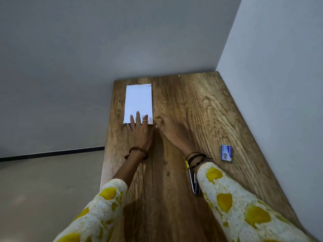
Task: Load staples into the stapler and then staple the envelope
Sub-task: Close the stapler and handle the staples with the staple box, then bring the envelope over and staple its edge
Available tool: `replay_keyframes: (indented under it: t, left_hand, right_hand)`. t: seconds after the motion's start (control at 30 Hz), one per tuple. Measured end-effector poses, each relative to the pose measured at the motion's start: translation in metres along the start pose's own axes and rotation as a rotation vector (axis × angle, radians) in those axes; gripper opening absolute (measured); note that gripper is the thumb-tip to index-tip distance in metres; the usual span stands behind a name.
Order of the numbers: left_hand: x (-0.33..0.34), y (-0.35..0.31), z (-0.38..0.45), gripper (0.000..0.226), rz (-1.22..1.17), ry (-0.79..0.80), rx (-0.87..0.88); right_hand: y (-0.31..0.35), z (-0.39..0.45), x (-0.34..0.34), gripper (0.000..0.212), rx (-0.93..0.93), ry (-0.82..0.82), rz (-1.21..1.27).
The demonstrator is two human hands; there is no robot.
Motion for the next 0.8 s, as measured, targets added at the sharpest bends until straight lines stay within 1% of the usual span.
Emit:
replay_keyframes:
  t: [0.03, 0.1, 0.17, 0.27, 0.4, 0.5, 0.57, 0.67, 0.73, 0.8]
  left_hand:
    - [0.002, 0.011, 0.004, 0.053, 0.031, 0.009, -0.013]
    - [0.005, 0.021, 0.006, 0.048, -0.006, 0.037, 0.007]
    - [0.005, 0.021, 0.0, 0.042, -0.099, 0.059, 0.033]
    - [-0.001, 0.02, -0.02, 0.037, -0.212, 0.022, 0.053]
    - [-0.008, 0.016, -0.059, 0.034, -0.274, 0.009, 0.112]
    - [-0.016, 0.011, -0.095, 0.034, -0.295, 0.011, 0.155]
    - [-0.018, 0.009, -0.123, 0.036, -0.265, 0.029, 0.134]
    - [-0.025, 0.008, -0.166, 0.041, -0.187, 0.053, 0.123]
    - [-0.03, 0.008, -0.189, 0.043, -0.185, 0.086, 0.144]
    - [-0.034, 0.009, -0.21, 0.037, -0.191, 0.106, 0.179]
  right_hand:
    - [0.004, 0.005, 0.011, 0.028, -0.034, 0.05, -0.037]
    - [0.008, 0.012, 0.027, 0.032, -0.086, 0.101, -0.125]
    - [0.008, 0.014, 0.032, 0.025, -0.114, 0.075, -0.179]
    - [0.007, 0.0, 0.029, 0.019, -0.135, 0.012, -0.223]
    - [0.007, -0.043, 0.015, 0.021, -0.144, -0.035, -0.243]
    - [0.007, -0.081, 0.009, 0.021, -0.135, -0.034, -0.277]
    - [0.006, -0.108, 0.007, 0.017, -0.112, -0.009, -0.299]
    - [0.011, -0.151, -0.003, 0.008, -0.12, -0.024, -0.358]
    - [0.015, -0.179, -0.007, 0.012, -0.145, -0.013, -0.407]
    - [0.016, -0.204, -0.01, 0.016, -0.135, -0.002, -0.404]
Point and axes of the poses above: each hand's wrist, its own z-axis towards the middle knuckle, its own x-axis out of the palm, y = z × x, the point moved 8 cm from there along z, towards the middle knuckle, and after that the axes turned 5 degrees about -y, right-handed, at the moved point
